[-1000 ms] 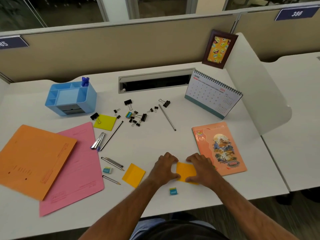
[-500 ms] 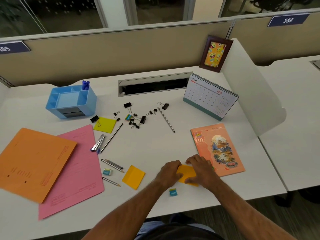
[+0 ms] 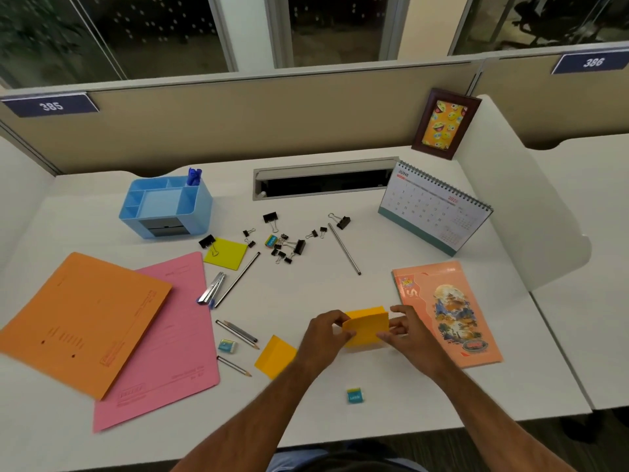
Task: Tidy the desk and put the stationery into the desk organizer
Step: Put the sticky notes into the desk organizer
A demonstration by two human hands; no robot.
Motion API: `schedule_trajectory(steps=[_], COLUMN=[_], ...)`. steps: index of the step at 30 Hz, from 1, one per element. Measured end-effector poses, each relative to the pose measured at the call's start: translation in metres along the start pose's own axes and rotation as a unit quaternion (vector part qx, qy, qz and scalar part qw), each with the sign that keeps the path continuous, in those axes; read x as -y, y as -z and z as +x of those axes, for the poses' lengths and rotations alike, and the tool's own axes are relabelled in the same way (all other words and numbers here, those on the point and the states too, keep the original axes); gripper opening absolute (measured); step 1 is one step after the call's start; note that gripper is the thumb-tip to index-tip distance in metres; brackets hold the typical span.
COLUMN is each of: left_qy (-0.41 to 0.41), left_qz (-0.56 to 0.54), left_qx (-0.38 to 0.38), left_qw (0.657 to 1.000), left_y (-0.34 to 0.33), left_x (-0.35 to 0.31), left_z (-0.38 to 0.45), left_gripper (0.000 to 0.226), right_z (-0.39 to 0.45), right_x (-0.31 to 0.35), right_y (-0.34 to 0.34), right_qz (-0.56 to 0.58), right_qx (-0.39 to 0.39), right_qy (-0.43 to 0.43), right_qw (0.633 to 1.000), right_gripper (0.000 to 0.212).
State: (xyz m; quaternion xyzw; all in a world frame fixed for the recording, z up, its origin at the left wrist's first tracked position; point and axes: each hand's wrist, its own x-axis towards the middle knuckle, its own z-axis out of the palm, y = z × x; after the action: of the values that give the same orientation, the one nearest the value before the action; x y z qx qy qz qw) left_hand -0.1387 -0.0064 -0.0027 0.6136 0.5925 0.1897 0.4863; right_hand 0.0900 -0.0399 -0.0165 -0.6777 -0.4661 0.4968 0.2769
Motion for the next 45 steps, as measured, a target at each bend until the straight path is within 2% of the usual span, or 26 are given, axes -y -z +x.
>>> schedule_trajectory(steps=[5,7,14,20,25,27,30,32,35,39,42,45], left_qy=[0.026,0.033,0.06,0.054,0.058,0.06,0.062,0.046,0.019,0.041,0.089,0.099], left_qz=[-0.108,-0.129,-0.236,-0.234,-0.24,-0.221,-0.122,0.005,0.169,0.21,0.173,0.179], left_qx=[-0.026,-0.057,-0.136,-0.149,-0.197,-0.215,-0.22,-0.213,-0.231,-0.228,-0.205,-0.185], left_qw=[0.994,0.989,0.96,0.959,0.949,0.949,0.966,0.976,0.958,0.95,0.959,0.961], left_y=[0.027,0.038,0.083,0.128,0.164,0.178,0.195,0.203,0.217,0.236,0.245,0.245], left_x=[0.009,0.015,0.033,0.047,0.061,0.072,0.091,0.105,0.123,0.144,0.159,0.174], left_z=[0.002,0.003,0.006,0.015,0.02,0.022,0.021,0.021,0.021,0.029,0.034,0.035], left_gripper=[0.011,0.013,0.026,0.031,0.034,0.03,0.024,0.025,0.038,0.052,0.064,0.069], right_z=[0.015,0.022,0.046,0.071,0.094,0.105,0.12,0.129,0.145,0.167,0.186,0.206], right_x=[0.025,0.037,0.078,0.118,0.151,0.165,0.189,0.204,0.228,0.258,0.278,0.297], right_y=[-0.014,-0.023,-0.061,-0.094,-0.118,-0.13,-0.148,-0.158,-0.176,-0.2,-0.217,-0.233], right_qz=[-0.014,-0.019,-0.015,-0.026,-0.055,-0.058,-0.06,-0.056,-0.048,-0.047,-0.022,0.002], right_qx=[0.065,0.076,0.093,0.095,0.091,0.082,0.068,0.064,0.055,0.043,0.041,0.04], right_qy=[0.046,0.058,0.083,0.1,0.102,0.105,0.118,0.123,0.122,0.122,0.123,0.111], right_qw=[0.997,0.995,0.992,0.99,0.989,0.989,0.989,0.989,0.99,0.991,0.991,0.993], right_gripper=[0.018,0.009,0.003,0.012,0.01,0.006,0.008,0.008,0.012,0.014,0.014,0.016])
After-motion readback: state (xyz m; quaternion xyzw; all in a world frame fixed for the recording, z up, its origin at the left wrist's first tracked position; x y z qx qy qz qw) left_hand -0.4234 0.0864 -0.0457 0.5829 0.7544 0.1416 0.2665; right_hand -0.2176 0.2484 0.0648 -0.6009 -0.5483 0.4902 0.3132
